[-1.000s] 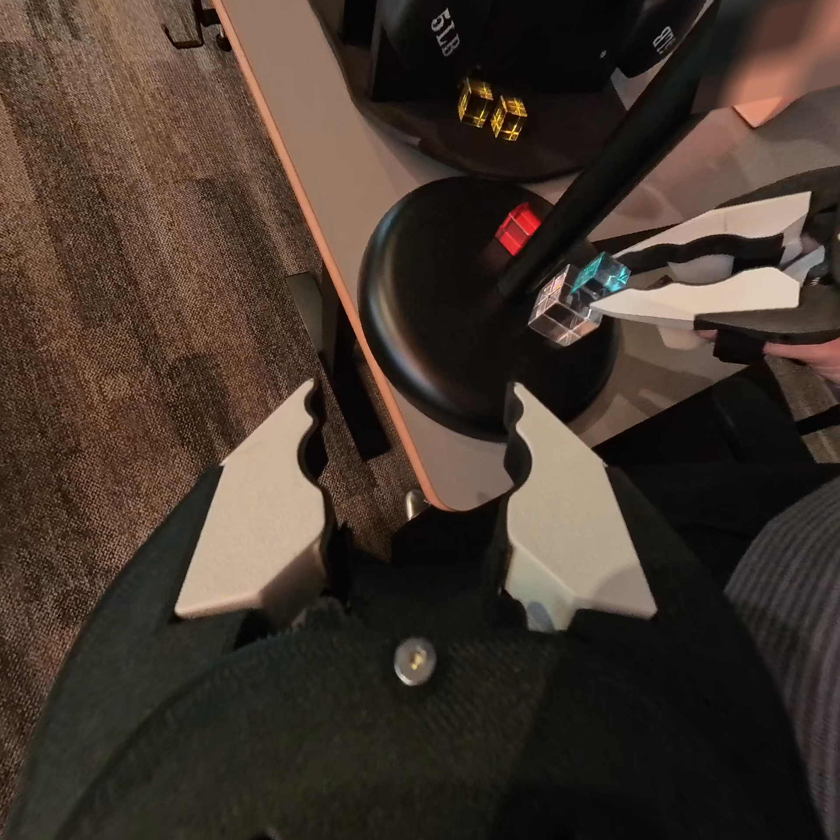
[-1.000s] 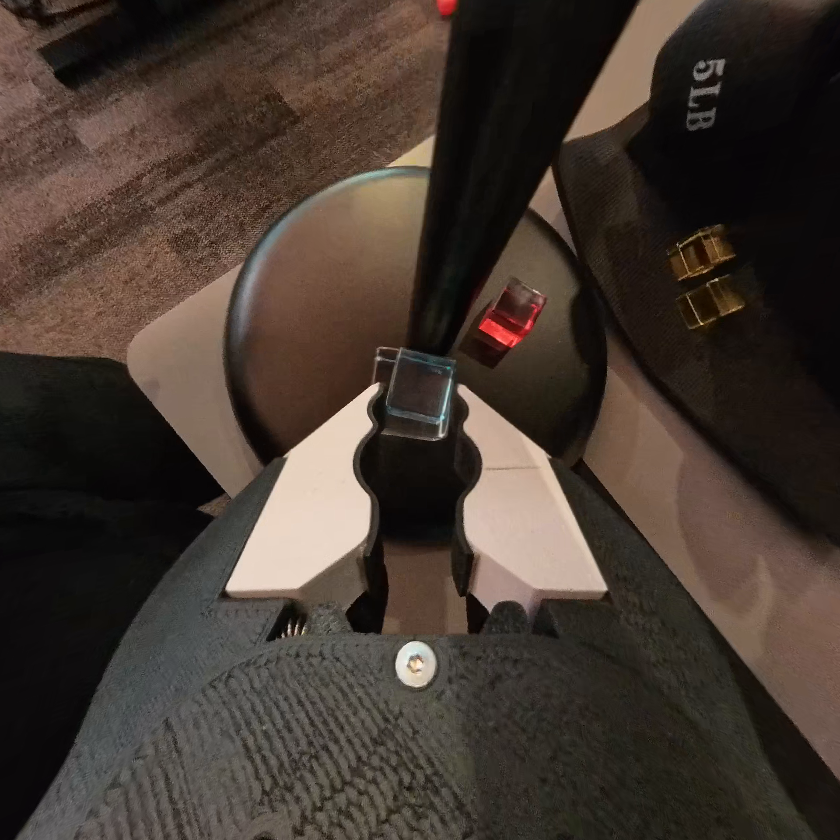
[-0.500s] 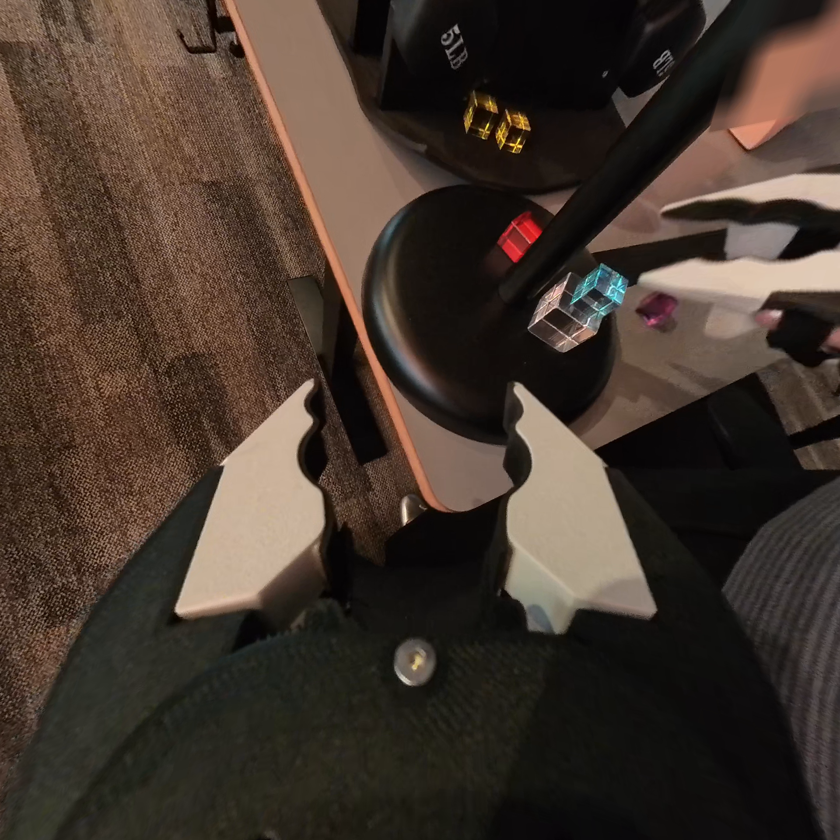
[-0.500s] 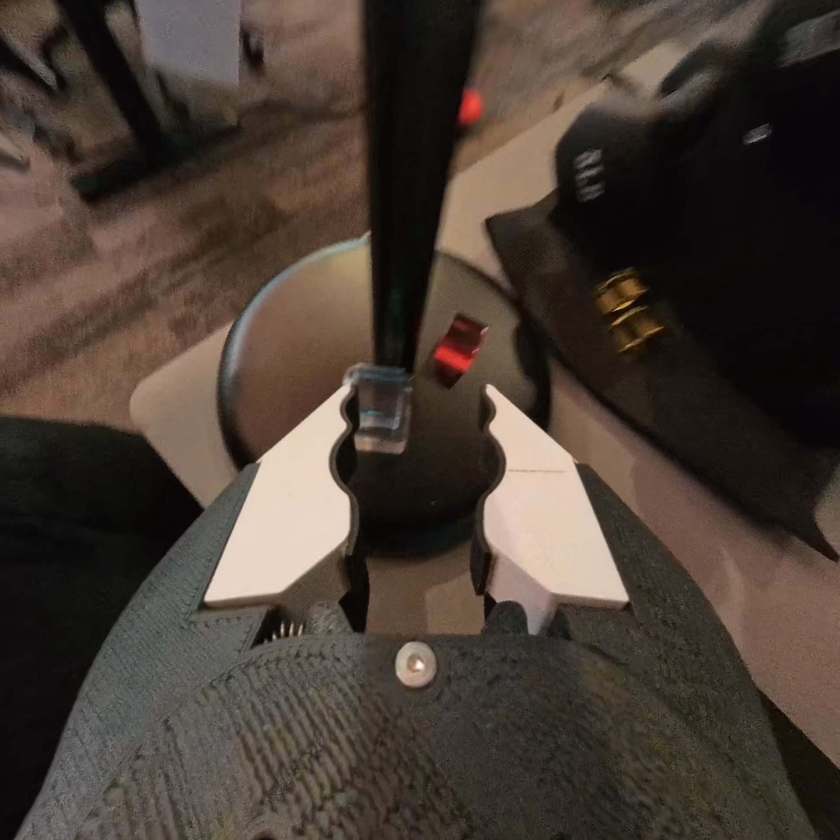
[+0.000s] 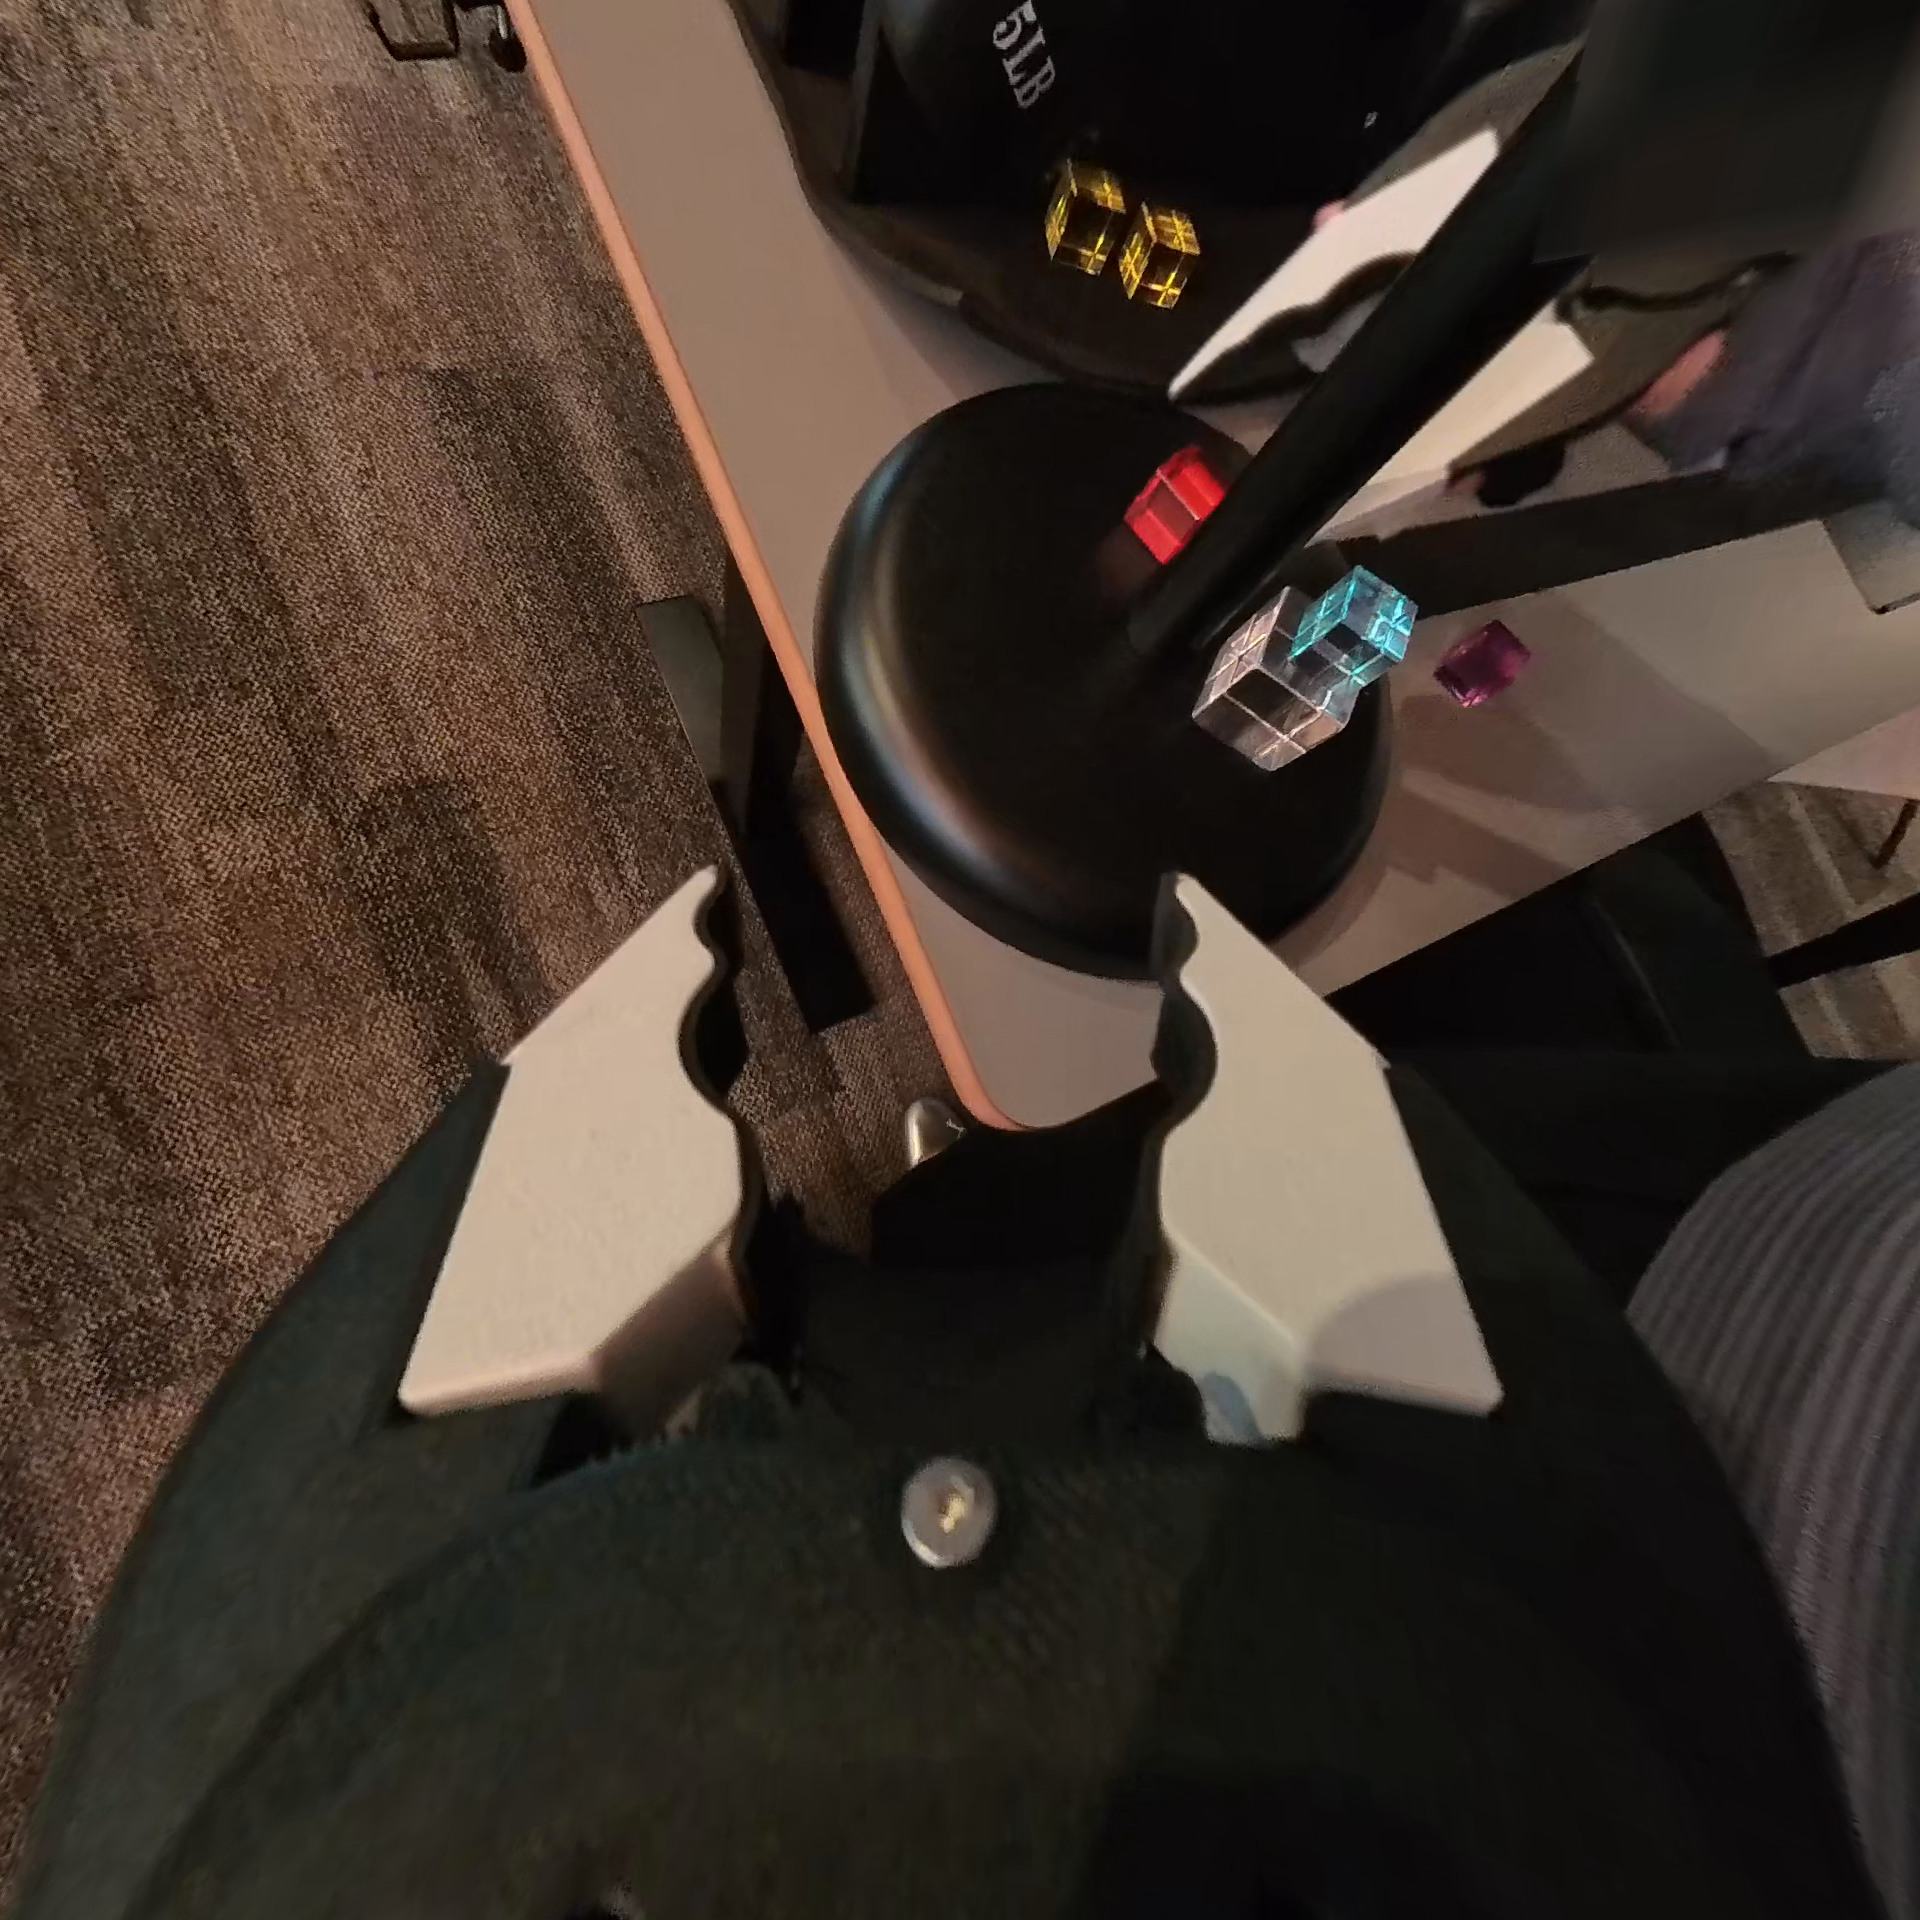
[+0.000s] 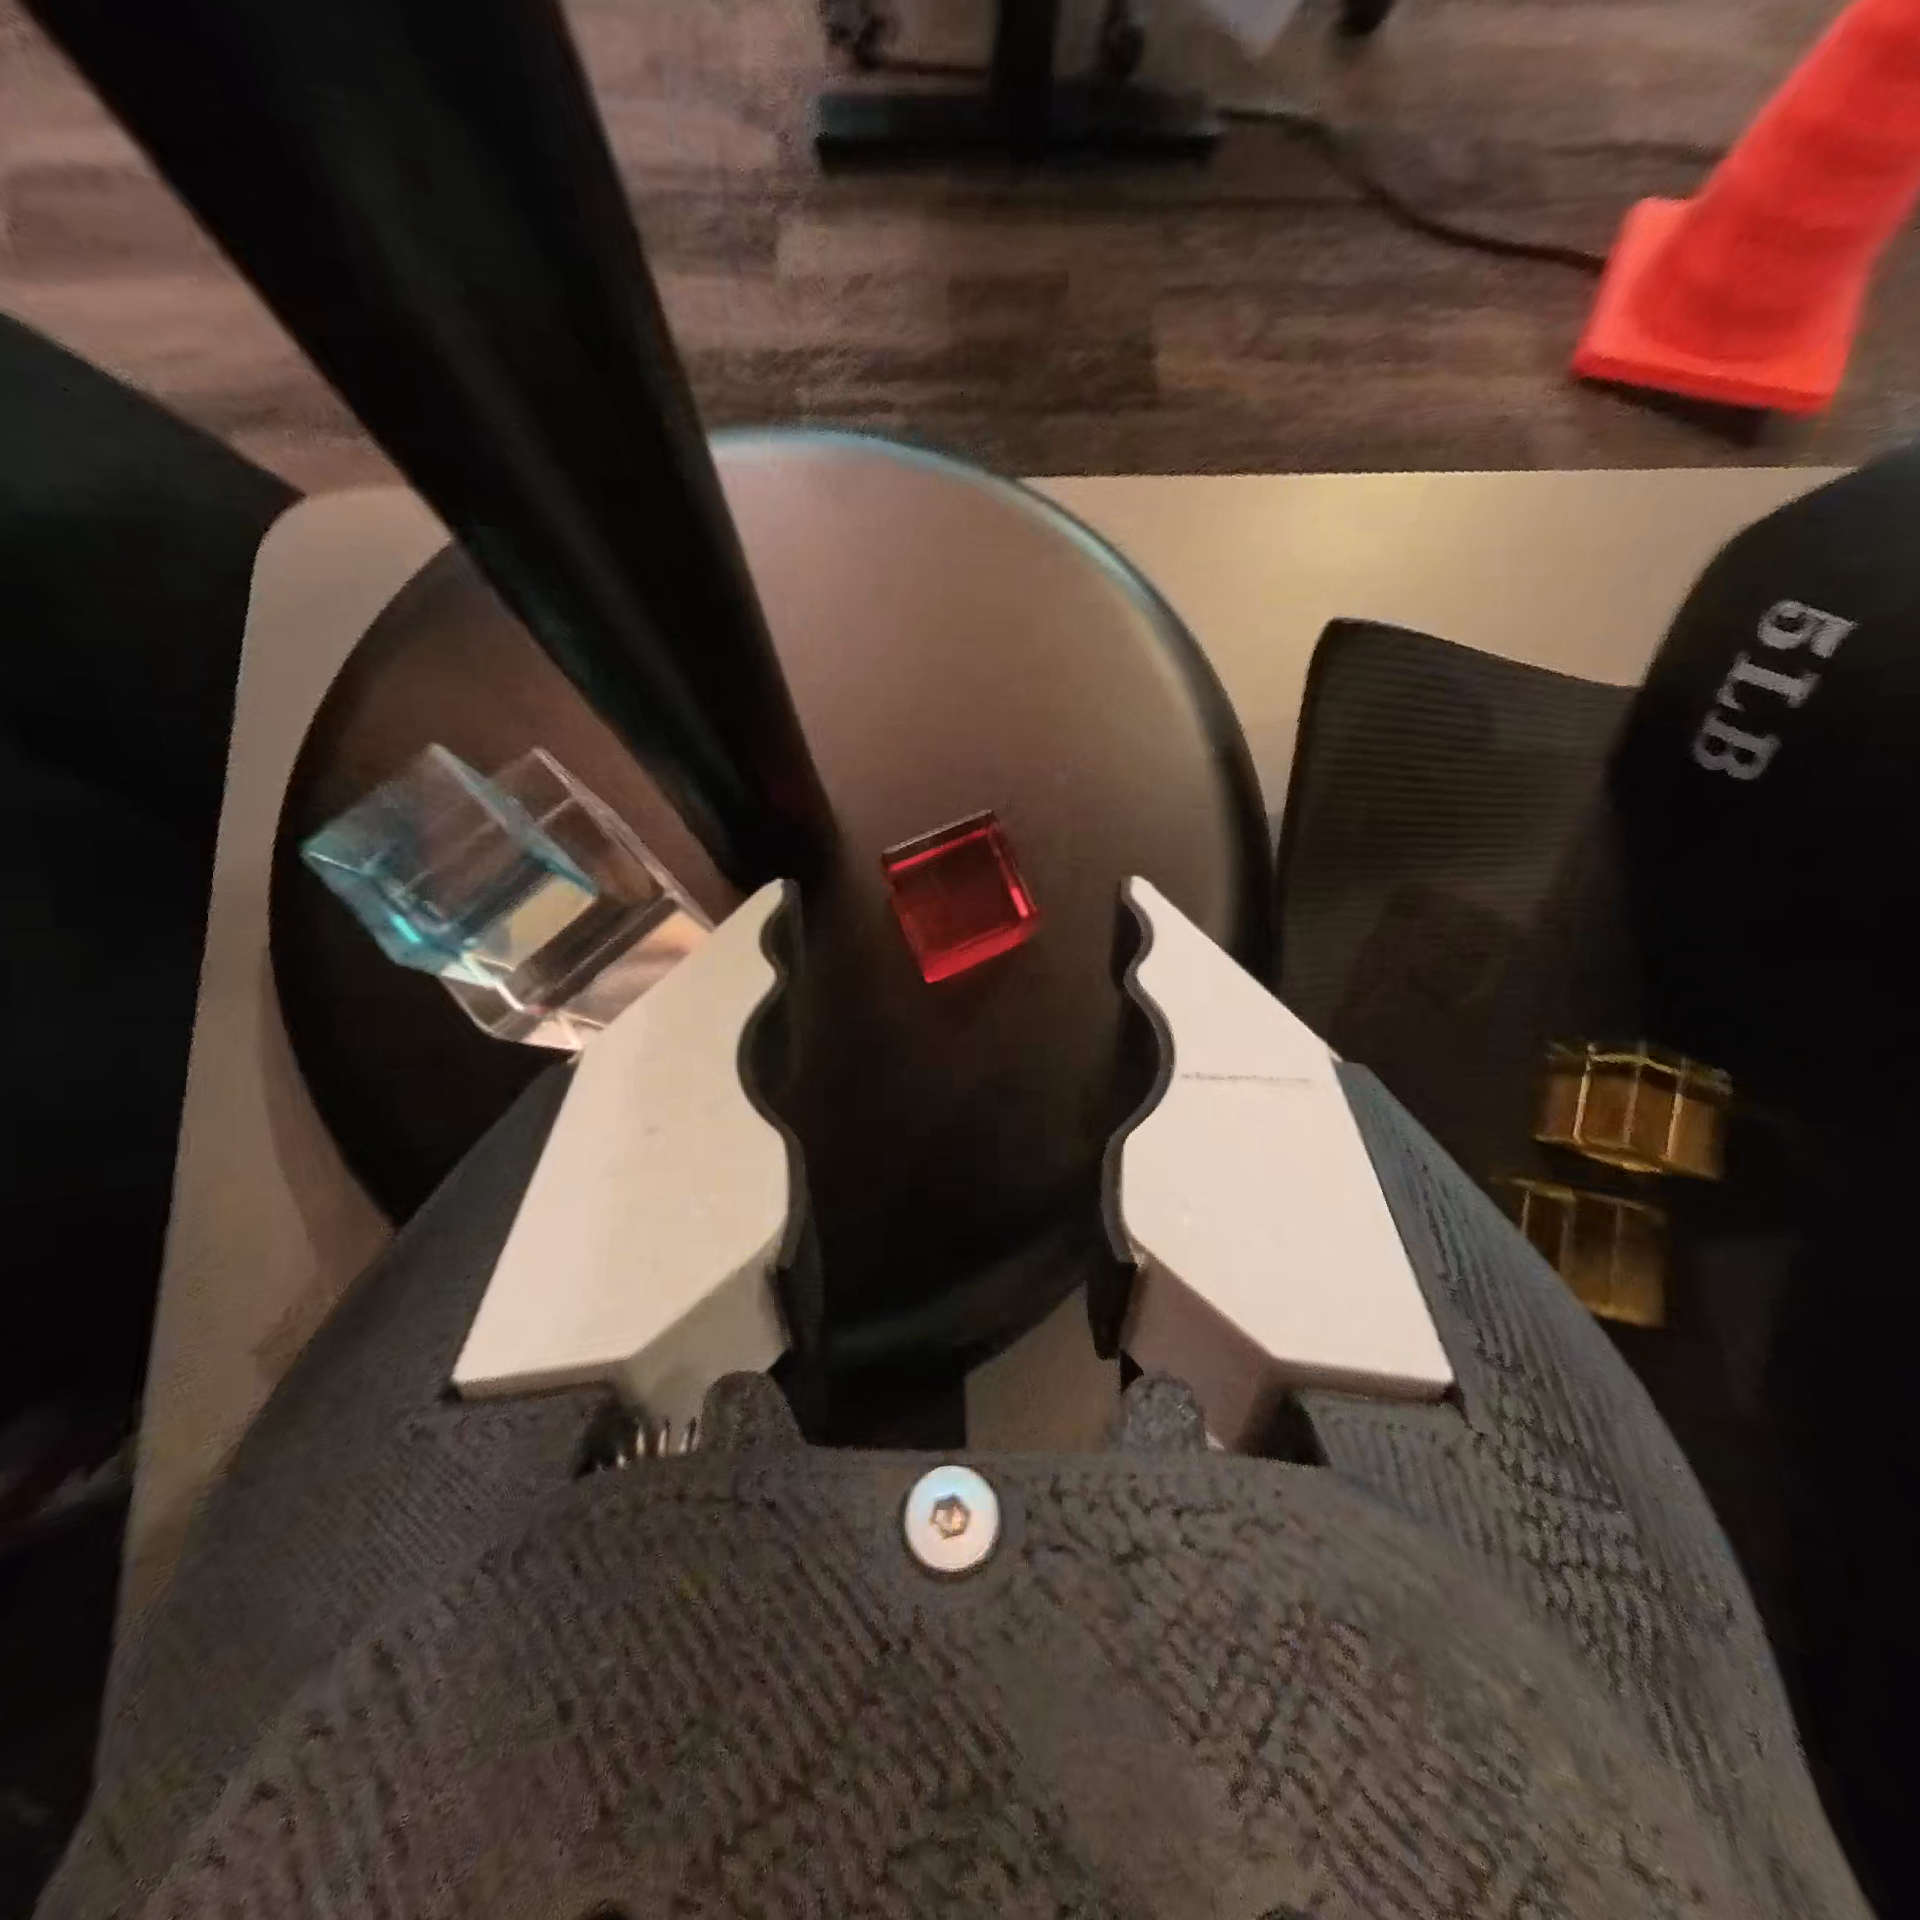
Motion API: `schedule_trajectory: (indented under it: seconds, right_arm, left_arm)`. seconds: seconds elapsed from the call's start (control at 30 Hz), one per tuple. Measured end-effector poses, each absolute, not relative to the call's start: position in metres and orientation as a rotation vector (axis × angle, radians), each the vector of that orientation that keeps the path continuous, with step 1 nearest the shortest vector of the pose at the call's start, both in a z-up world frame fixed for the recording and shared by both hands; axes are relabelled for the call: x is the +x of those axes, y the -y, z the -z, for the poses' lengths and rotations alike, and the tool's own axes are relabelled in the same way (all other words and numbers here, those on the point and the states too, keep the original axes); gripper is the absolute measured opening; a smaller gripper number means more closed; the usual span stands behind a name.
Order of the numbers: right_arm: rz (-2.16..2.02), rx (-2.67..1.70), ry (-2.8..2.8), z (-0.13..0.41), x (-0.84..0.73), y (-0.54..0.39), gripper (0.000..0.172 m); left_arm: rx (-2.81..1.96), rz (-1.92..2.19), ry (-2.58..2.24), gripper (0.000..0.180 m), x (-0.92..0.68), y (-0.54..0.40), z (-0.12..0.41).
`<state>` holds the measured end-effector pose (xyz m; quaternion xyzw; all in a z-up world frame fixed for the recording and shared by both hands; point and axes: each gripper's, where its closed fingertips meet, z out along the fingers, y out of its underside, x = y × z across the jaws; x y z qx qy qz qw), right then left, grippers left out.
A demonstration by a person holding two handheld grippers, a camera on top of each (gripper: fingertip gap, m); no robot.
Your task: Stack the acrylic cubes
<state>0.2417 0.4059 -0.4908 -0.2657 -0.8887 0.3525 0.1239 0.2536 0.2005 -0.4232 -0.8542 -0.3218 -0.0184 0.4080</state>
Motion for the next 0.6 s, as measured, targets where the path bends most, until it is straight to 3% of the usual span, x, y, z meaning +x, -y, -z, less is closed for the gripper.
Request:
schedule_trajectory:
  seconds: [0.07, 0.2, 0.37, 0.6]
  right_arm:
    - [-1.022, -0.756, 2.638, 0.497, 0.24, -0.404, 0.056]
    - [-0.979, -0.757, 2.676, 0.505, 0.243, -0.406, 0.027]
    - [-0.885, -0.989, 2.587, 0.5, 0.252, -0.426, 0.025]
    - [-0.852, -1.612, 2.091, 0.449, 0.292, -0.433, 0.025]
  left_arm:
    - [-2.165, 0.052, 0.807, 0.079, 0.257, -0.2, 0.424]
    - [-2.184, 0.069, 0.798, 0.079, 0.261, -0.199, 0.427]
    - [-2.187, 0.09, 0.78, 0.079, 0.258, -0.202, 0.428]
    - [-2.183, 0.113, 0.726, 0.079, 0.249, -0.212, 0.427]
